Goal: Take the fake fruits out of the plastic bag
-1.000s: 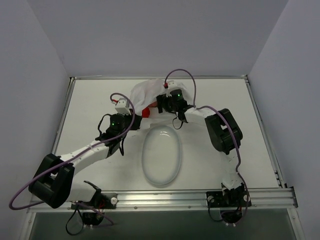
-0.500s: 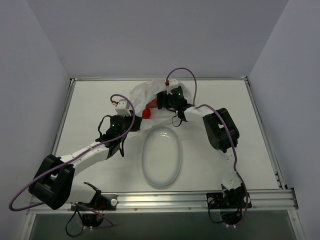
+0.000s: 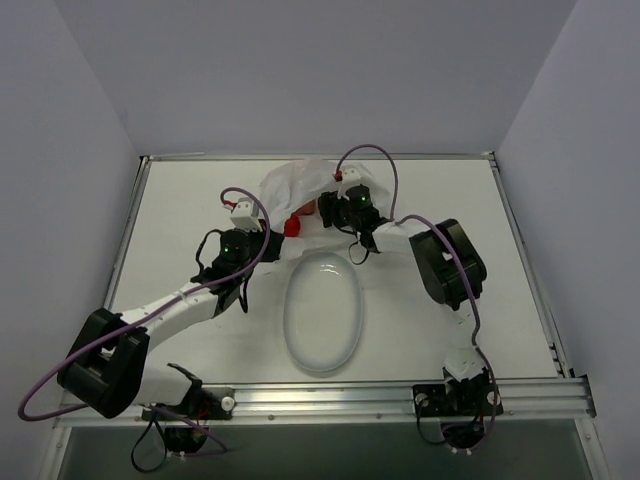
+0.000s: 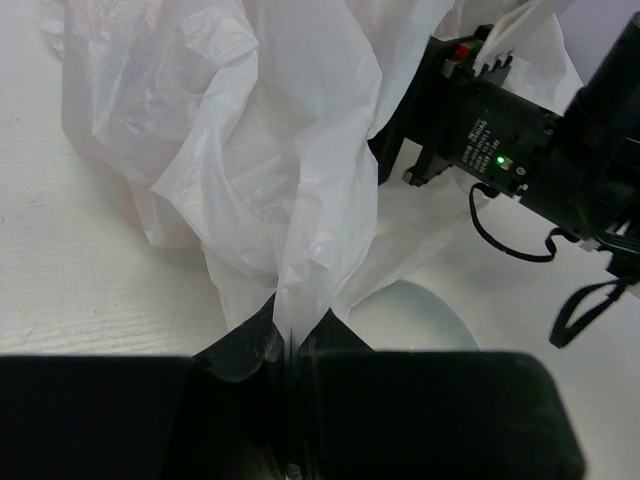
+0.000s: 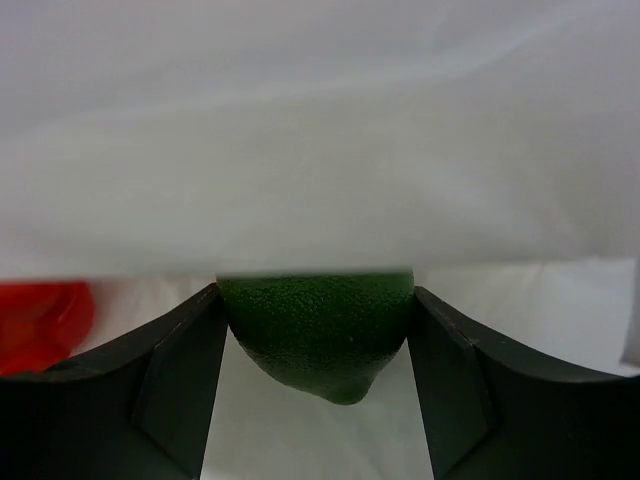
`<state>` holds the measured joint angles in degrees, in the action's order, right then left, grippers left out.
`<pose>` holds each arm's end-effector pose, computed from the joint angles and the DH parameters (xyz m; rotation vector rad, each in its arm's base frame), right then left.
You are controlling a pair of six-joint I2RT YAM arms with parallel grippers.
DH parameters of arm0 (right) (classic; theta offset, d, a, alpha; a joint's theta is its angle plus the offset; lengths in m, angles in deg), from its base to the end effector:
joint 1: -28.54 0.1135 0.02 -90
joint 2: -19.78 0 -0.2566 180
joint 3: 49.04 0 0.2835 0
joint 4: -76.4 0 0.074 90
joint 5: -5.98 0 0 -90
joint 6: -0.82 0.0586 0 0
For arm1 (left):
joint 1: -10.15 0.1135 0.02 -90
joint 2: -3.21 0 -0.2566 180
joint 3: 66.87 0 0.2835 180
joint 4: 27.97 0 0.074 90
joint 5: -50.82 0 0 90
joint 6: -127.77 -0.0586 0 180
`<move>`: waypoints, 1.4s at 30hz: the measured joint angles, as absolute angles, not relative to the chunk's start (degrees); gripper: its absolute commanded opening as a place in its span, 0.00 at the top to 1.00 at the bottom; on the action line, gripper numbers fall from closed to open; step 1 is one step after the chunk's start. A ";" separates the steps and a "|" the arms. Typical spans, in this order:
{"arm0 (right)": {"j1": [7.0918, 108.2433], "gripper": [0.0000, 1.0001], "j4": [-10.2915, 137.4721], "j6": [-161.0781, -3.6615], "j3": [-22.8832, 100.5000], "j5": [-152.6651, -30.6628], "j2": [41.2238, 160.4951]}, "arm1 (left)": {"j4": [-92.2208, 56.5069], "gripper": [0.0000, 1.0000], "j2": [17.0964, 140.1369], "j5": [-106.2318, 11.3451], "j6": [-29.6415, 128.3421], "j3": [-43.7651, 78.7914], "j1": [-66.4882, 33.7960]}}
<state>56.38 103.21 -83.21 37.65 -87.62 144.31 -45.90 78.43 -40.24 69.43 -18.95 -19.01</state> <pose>0.4575 0.2458 0.1256 -0.3845 1.7463 0.4820 0.2940 -0.1653 0.2100 -0.0252 1.8013 -0.7881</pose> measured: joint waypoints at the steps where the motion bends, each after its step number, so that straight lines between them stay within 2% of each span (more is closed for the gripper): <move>1: 56.59 0.62 103.17 -83.16 35.75 -87.42 142.54 | -45.90 0.98 78.45 -40.24 69.43 -18.95 -19.01; 14: 64.44 0.61 108.19 -76.69 9.61 -84.58 114.28 | -46.12 0.98 78.65 -40.22 69.45 -18.95 -18.97; 22: 79.89 0.60 104.98 -72.61 -3.31 -77.41 102.58 | -46.32 0.98 78.61 -36.09 70.02 -21.01 -18.97; 26: 86.14 0.60 103.36 -71.21 -4.95 -72.91 101.14 | -46.28 0.98 78.28 -35.11 70.85 -22.21 -18.97; 34: 90.19 0.59 100.74 -69.48 -4.75 -63.16 101.93 | -46.82 0.98 75.41 -35.61 70.68 -24.68 -18.97; 42: 91.37 0.50 99.04 -68.78 -2.46 -60.14 108.05 | -47.24 0.98 75.02 -36.37 69.41 -24.70 -18.97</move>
<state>91.37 99.04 -68.78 -2.46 -60.14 108.05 -47.24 75.02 -36.37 69.41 -24.70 -18.97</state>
